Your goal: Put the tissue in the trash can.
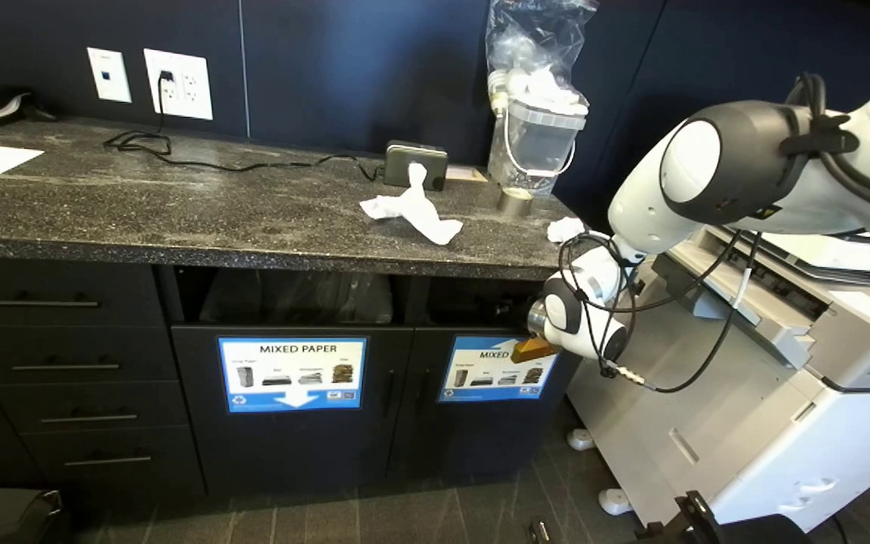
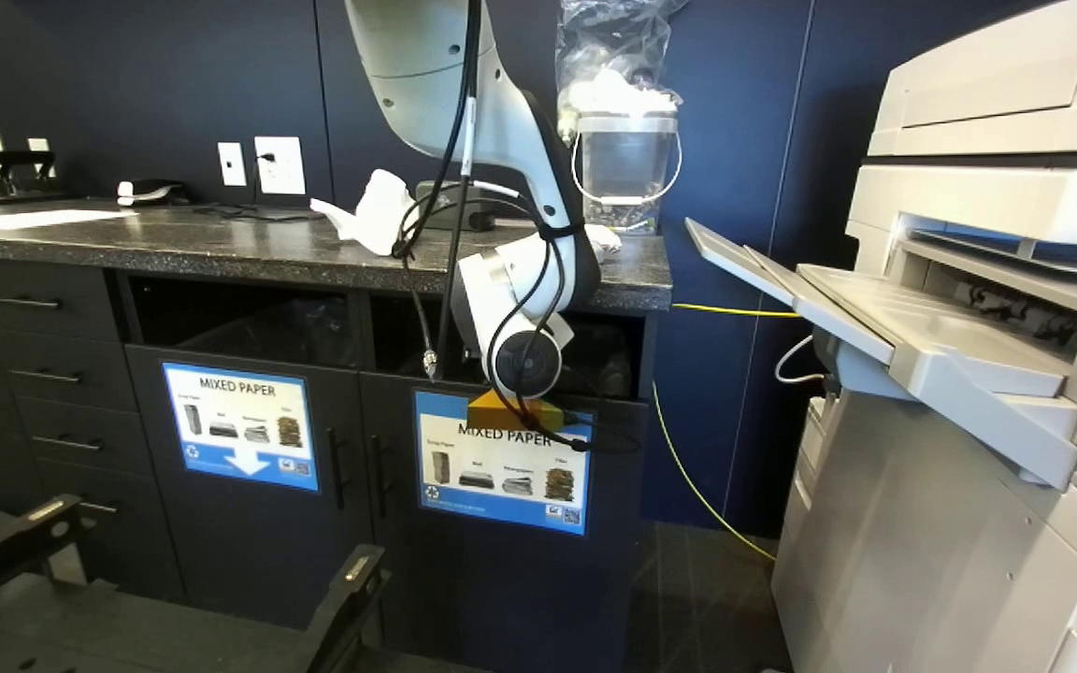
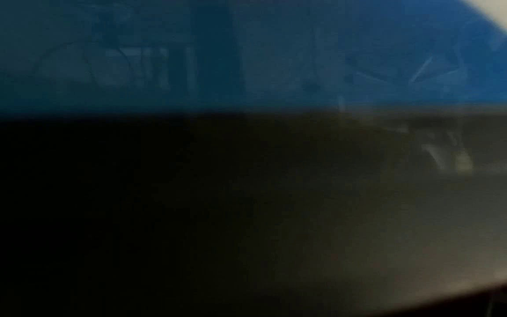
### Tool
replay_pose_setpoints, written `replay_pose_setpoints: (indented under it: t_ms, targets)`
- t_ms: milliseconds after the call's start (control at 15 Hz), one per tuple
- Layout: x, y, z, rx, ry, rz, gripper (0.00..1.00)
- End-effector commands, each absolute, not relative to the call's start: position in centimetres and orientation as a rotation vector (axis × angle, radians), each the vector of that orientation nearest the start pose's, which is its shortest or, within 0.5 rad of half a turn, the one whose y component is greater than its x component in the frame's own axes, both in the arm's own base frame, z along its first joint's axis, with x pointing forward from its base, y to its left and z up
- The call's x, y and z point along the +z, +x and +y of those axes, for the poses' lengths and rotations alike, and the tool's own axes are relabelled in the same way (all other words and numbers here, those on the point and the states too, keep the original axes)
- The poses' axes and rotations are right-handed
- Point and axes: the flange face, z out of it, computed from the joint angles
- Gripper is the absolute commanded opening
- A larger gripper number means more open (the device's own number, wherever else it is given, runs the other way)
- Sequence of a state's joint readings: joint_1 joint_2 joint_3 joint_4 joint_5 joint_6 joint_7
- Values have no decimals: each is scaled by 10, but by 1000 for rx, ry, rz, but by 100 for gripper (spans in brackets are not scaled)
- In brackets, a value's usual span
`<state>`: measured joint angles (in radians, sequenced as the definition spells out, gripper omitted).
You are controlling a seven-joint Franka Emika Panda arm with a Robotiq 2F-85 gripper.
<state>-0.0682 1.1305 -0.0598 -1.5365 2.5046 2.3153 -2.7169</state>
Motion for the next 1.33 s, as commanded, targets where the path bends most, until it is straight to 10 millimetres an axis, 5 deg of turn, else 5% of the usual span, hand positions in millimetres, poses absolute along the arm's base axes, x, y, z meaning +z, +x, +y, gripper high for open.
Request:
replay_pose_setpoints:
  t_ms: [0, 400, 533, 667, 867, 1267]
  targets:
    - [27, 644, -104, -1625, -2504, -343, 100]
    - [51, 625, -161, -1471, -2781, -247, 100]
    - [81, 622, -178, -1429, -2889, -224, 100]
    - [110, 616, -171, -1339, -2997, -206, 100]
    - [127, 589, -137, -1110, -3197, -255, 100]
    - [213, 545, -37, -691, -3518, -385, 100]
